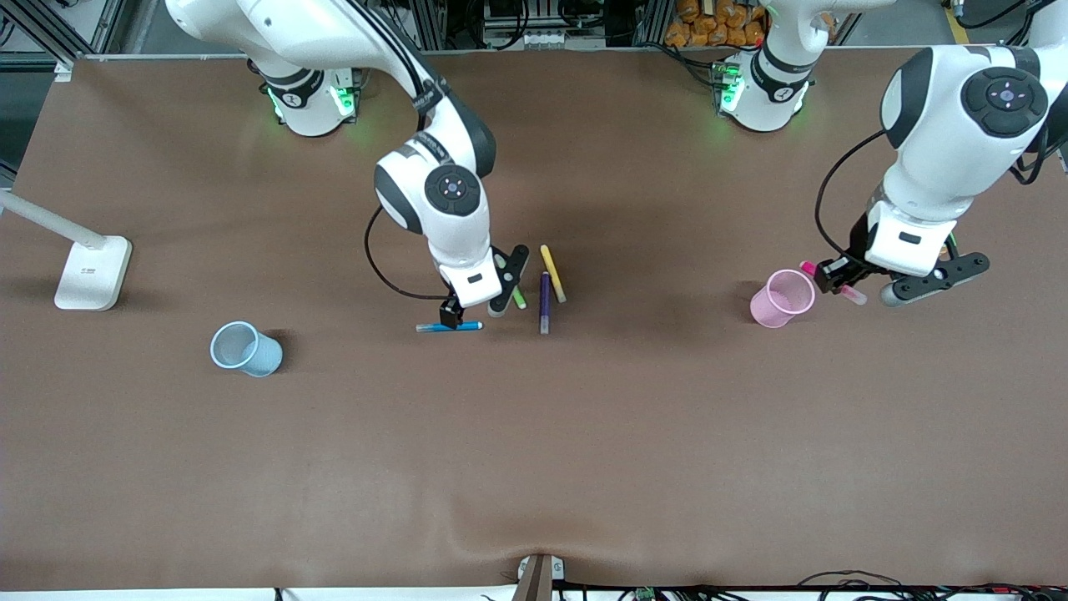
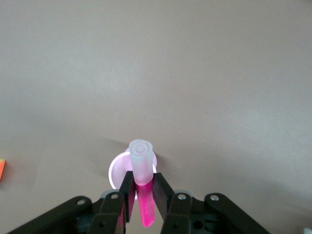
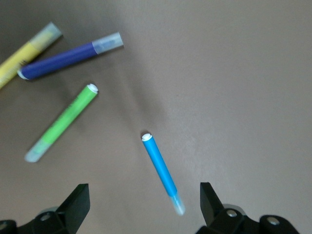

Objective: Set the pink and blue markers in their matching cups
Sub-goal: 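Carry the pink marker over the pink cup while the right gripper grasps blue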

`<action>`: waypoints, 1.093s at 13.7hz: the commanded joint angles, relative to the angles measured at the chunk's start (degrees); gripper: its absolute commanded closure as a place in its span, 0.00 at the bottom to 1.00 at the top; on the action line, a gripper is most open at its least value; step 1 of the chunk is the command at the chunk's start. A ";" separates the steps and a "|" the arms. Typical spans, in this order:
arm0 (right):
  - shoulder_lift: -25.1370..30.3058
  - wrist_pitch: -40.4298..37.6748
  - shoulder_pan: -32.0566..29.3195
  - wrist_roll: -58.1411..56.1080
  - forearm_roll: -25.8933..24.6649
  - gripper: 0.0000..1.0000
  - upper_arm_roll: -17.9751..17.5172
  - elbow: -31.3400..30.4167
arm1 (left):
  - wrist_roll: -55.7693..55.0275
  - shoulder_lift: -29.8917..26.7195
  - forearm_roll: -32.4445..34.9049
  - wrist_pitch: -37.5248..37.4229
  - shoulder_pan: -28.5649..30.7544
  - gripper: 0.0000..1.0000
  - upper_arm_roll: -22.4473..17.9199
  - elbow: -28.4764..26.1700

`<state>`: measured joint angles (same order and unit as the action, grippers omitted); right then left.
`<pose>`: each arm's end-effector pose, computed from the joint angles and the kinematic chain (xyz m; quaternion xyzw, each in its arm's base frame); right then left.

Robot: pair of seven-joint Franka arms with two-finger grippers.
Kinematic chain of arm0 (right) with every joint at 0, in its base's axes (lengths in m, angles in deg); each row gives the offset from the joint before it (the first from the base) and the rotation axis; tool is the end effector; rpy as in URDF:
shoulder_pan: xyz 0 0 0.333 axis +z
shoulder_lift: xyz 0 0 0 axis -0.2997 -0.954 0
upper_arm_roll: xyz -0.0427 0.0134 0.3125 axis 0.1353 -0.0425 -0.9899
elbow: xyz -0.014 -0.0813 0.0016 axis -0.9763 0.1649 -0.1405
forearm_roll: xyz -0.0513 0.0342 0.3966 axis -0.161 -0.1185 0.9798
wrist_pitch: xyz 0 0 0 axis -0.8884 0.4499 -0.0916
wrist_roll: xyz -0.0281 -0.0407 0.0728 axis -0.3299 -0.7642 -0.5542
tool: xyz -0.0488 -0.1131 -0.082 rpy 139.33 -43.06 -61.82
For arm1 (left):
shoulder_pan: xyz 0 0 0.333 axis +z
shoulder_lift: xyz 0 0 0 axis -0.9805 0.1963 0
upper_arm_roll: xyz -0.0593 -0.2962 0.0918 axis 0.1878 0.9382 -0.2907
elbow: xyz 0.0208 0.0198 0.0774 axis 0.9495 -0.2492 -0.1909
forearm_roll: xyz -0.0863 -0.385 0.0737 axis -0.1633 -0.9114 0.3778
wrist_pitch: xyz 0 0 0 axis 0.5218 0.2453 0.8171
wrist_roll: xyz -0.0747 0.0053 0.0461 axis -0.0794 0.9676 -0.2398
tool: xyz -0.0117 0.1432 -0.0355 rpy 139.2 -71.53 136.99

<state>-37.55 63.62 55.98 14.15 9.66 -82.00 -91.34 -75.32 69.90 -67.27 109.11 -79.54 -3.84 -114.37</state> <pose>0.5293 0.4087 0.2299 0.8161 0.5755 0.0049 0.0523 0.5579 -0.0762 0.4184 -0.9829 -0.1589 -0.0903 0.0241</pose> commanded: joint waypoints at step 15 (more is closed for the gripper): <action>-8.13 13.52 -2.41 -7.13 -1.23 0.00 -0.31 -4.94 | 1.58 -5.59 5.21 27.00 3.40 1.00 1.21 -23.56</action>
<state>-45.17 75.83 54.28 7.66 9.49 -81.64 -95.82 -73.96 65.96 -64.18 133.32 -78.09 -3.15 -135.02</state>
